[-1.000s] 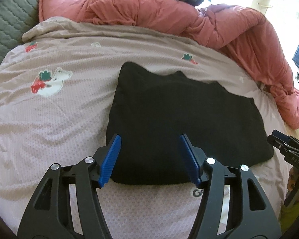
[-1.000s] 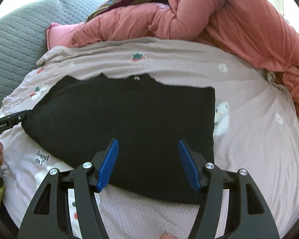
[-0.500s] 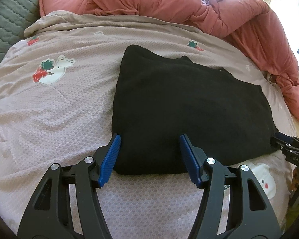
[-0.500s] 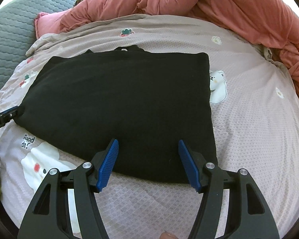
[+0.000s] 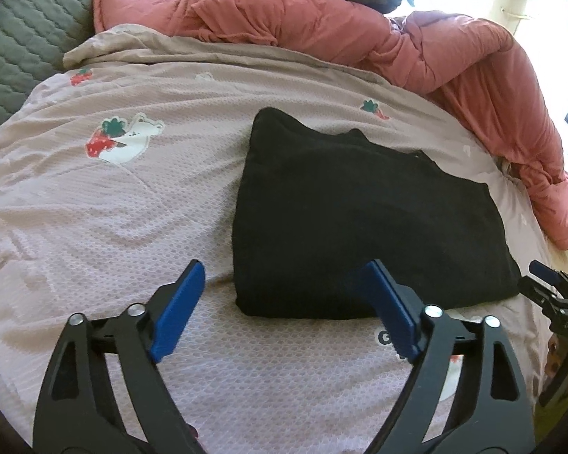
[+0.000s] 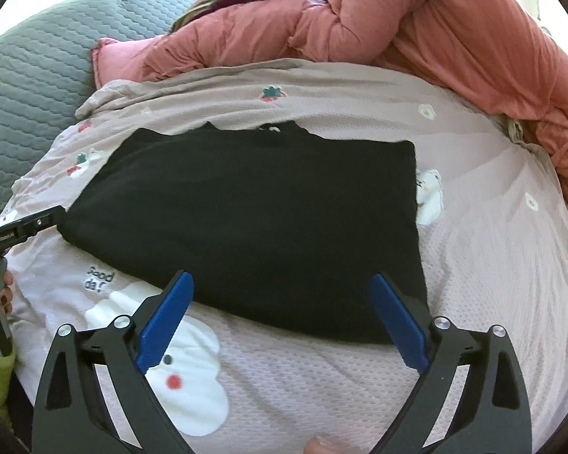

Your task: Fold small clothes

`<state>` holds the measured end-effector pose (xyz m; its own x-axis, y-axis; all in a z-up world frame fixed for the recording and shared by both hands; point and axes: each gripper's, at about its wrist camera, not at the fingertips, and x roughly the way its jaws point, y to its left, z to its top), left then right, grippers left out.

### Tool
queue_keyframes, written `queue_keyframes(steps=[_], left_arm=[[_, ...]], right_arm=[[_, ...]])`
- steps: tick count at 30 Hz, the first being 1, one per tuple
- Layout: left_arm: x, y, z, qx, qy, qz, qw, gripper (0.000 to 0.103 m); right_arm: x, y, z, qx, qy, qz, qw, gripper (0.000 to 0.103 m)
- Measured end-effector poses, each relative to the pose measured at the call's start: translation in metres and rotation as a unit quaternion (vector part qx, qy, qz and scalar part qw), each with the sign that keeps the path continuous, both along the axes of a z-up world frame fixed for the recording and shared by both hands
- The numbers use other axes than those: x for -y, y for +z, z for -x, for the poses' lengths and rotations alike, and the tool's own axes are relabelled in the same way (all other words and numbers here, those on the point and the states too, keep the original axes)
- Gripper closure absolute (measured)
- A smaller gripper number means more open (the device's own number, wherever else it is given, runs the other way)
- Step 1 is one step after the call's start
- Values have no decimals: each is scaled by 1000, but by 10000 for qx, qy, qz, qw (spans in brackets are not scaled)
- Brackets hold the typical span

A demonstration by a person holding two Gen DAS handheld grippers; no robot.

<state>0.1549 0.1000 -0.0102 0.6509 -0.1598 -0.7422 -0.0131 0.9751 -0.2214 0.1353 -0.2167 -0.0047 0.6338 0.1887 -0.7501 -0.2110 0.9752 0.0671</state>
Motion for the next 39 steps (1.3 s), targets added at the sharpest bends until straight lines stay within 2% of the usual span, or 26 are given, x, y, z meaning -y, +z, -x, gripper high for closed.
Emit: queue_keyframes(steps=[5,8,19,29,35,39], left_arm=[[-6,5,2,62,78,62,9999,20],[-10,9,3,110,117,90,9998,10],[-34,16,4,233,400,185,9988,10],[-74,13,-5,166,862,310,9957,10],[-91,11,-16,60,1060,408,9935,10],[-98,11,-28,-3,1106,468,9928,10]], right_arm=[[-12,6,4,85,167,51,9998,6],[-19,8,7,90,257,12,9996,5],[-80,11,7,199,945,118,9953,5],[-162,-5,2,265,1877,646,9797,5],[-199,-20,-4,325,2243,1028,9685,5],[-216,-31,-12,213,2375,1140,9644,5]])
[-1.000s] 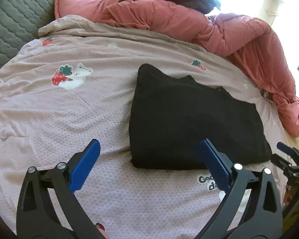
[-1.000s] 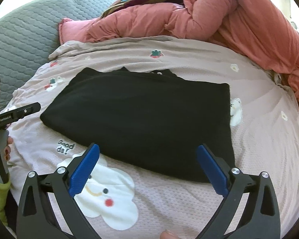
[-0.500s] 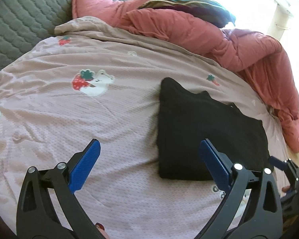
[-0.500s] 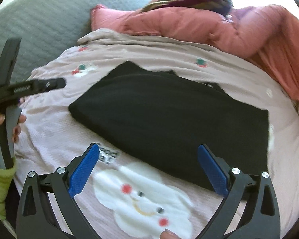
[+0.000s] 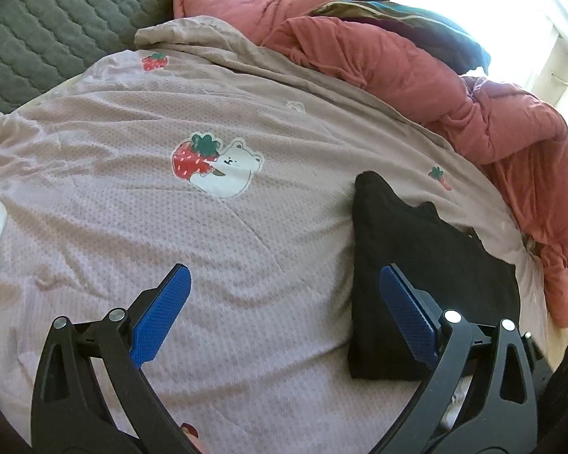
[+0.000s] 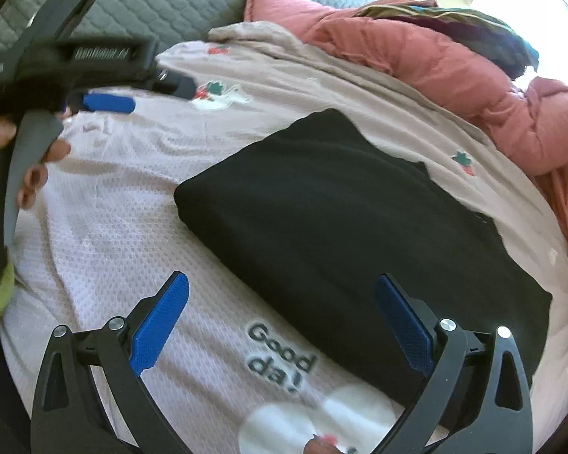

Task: Fold small clothes
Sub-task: 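Grasp the folded black shirt with both grippers and fold it over again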

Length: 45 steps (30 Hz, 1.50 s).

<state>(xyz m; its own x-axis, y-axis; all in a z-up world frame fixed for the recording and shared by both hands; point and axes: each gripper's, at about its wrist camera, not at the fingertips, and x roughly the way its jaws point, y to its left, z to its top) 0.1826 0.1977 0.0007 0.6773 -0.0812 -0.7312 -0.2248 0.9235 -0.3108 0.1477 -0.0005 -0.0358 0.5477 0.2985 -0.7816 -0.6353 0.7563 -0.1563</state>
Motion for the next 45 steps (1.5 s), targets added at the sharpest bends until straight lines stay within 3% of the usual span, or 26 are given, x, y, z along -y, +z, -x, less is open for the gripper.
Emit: queue_keyframes(steps=[7,12,17,20,22,24,27,34,40,43,45], left_arm=[[-2,-2,-26,-160,-69,19,9998,10],[6,-10,-42,-303,-211,43,9993,10],[16,-23,-60,-505,-458,367,9970,10],[22,-30,-70,-633,-596,668,9940,10],[26,-34,-76,-699,-697,948,9906,10],[31,-38,-81,-727,-854,1302,9851,10],[40,-43,-86,-786,-1043,1555,9792,10],[50,-51,-88,-841,-1032,1989,9709,11],[71,-47,-87,-864,-1177,2137,9659,38],[85,-37,-84,-789,-1158,1833,9730,49],[91,-29,-81,-715,-1136,1630,9775,62]], right_arm=[[-24,-20,-11,254,22,571,9980,5],[-33,-27,-21,420,-21,666,9969,5],[-37,-28,-27,713,-127,603,9955,6],[-32,-23,-24,915,-160,494,9944,25],[-28,-16,-17,1128,-182,398,9927,42],[-22,-10,-10,1309,-141,289,9909,66],[-15,-7,-5,1291,-82,161,9915,86],[4,3,-9,898,-168,-423,9949,92],[9,9,-9,772,-221,-605,9949,94],[15,12,-9,811,-246,-640,9943,96],[20,17,-6,869,-300,-701,9933,96]])
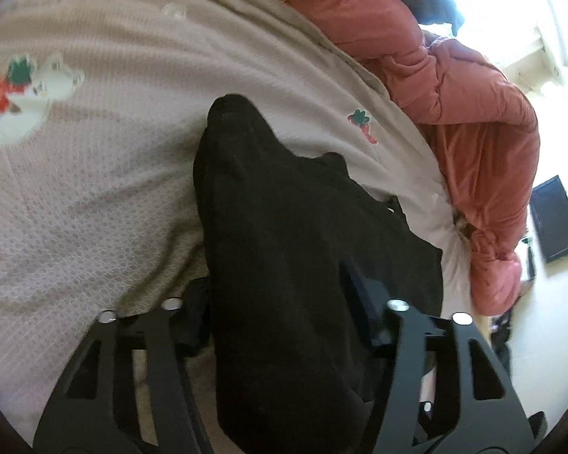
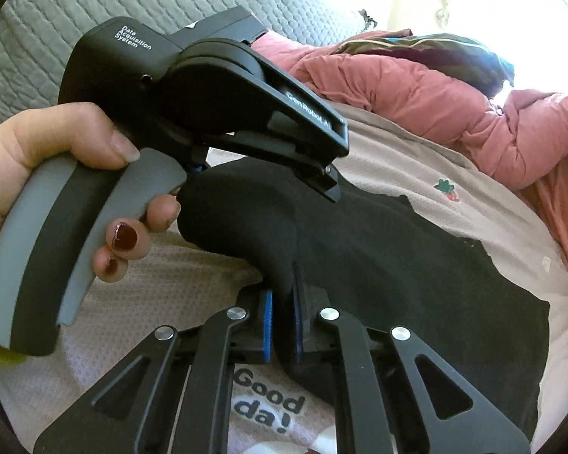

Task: Fold small clothes
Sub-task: 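Grasp the folded black shirt with both grippers and fold it over again, then lay the doubled shirt flat and open both grippers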

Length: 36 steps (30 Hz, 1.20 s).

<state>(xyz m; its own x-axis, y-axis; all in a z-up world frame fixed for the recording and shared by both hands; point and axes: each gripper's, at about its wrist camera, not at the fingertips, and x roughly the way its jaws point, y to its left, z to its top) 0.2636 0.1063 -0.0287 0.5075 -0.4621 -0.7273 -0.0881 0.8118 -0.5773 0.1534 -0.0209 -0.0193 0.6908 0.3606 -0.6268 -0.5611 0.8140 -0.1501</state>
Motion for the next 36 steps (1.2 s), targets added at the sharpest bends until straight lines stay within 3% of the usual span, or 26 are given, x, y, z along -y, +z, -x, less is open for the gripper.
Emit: queue_keyframes(steps=[3,14,19,26,34,35,36], left_arm=[[10,18,5,231,36,-154,9996,80],[83,74,15,721,-444,-279,9960,81],[128,86,14,801,-713,-373,9935,81],[187,87,9,701,-1061,-530,9905,81],[242,61,9,486,-1507,-863,9836,81],[249,56,9,449,-1644,-877,9815,80],[253,54,9,437,-1746,-816,9803,64]], right_arm=[[14,8,4,94,-152,-137,9997,96],[101,32,22,54,-811,-1269,9886,97],[136,37,32,148,-1003,-1501,9835,97],[186,36,40,61,-1373,-1815,9738,97],[228,6,43,-400,-1705,-1951,9650,97],[231,1,44,-470,-1755,-1943,9640,97],[235,-4,42,-564,-1827,-1960,9618,97]])
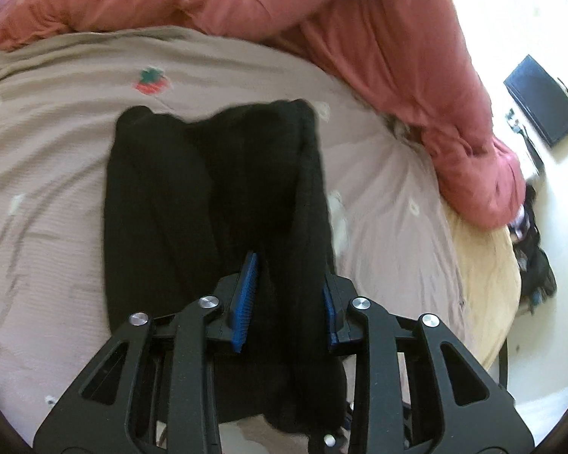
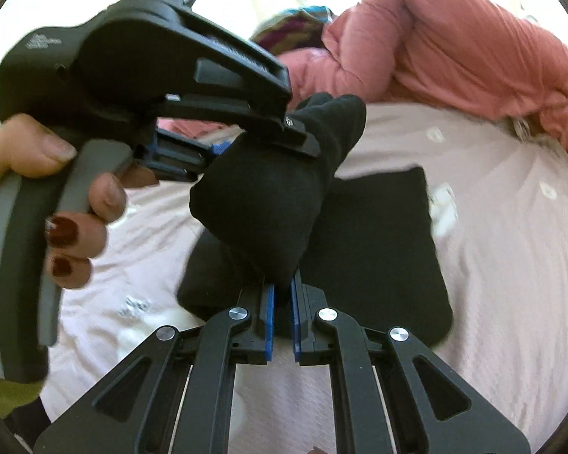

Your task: Fold small clothes

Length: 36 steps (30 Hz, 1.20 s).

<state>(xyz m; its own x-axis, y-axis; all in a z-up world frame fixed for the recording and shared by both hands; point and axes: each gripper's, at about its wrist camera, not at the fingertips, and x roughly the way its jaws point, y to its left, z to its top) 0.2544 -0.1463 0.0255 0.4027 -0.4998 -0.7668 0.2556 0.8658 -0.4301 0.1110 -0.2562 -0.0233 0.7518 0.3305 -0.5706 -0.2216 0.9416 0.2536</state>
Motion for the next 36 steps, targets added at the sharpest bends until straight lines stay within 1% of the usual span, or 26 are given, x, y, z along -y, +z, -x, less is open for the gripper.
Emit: queue_keyframes(steps=[1,2,4,6,7,10,11,12,13,14,16,17,18,21,22,23,24,26,28,30,31,33,36], left_arm=[[2,-2,0,-56,-111,66,9999,51],[-1,-3,2,-71,-130,230,9996,41],[-15,-3,4,-55,-54,552,9984,41],[-32,-1,8,13,134,623,9980,42],[-36,-1,10,53,207,620,9978,42],[-61,0,17,241,517,403,9976,42],[-69,-3,20,288,620,245,9974,42],[-73,-5,22,321,664,131,9972,42],[-78,-8,26,407,712,-71,9966,42],[-80,-11,28,464,728,-243,9960,42],[-80,-20,31,508,709,-513,9949,42],[-79,-28,33,453,647,-556,9953,42],[-79,-34,35,403,609,-559,9958,42],[-80,-47,42,381,593,-547,9960,41],[-80,-48,43,402,595,-539,9960,41],[-80,-47,45,421,587,-545,9959,41],[-80,-47,47,441,579,-570,9957,41],[-78,-43,50,510,535,-667,9950,41],[-74,-40,52,578,497,-779,9940,41],[-71,-40,55,632,441,-872,9932,41],[-70,-40,55,643,416,-896,9930,41],[-68,-39,56,672,386,-938,9926,41],[-68,-39,56,673,357,-955,9925,41]], right_arm=[[6,-4,0,-109,-59,-74,9999,97],[14,-9,-3,-263,-123,-225,9993,97],[27,-17,-5,-522,-197,-552,9969,97],[34,-22,-4,-674,-189,-784,9945,96],[35,-23,-2,-698,-192,-785,9943,96],[38,-22,6,-771,-193,-705,9943,94],[39,-21,9,-795,-189,-678,9943,92],[39,-19,12,-820,-190,-614,9946,87],[39,-17,15,-828,-205,-520,9950,87],[42,-13,21,-774,-229,-465,9957,87],[49,-1,28,-652,-234,-447,9966,80],[52,2,30,-584,-240,-437,9970,70],[55,8,31,-492,-269,-404,9976,64],[62,28,29,-259,-360,-361,9984,62],[64,32,26,-229,-374,-372,9983,61],[65,36,20,-224,-364,-358,9984,55],[65,39,14,-231,-356,-314,9986,53],[65,44,1,-251,-375,-228,9987,52],[66,48,-13,-262,-384,-256,9986,52],[68,51,-27,-349,-410,-258,9982,45],[69,53,-32,-381,-417,-272,9980,45],[68,52,-46,-484,-303,-273,9980,39],[66,46,-69,-693,-215,-161,9972,38]])
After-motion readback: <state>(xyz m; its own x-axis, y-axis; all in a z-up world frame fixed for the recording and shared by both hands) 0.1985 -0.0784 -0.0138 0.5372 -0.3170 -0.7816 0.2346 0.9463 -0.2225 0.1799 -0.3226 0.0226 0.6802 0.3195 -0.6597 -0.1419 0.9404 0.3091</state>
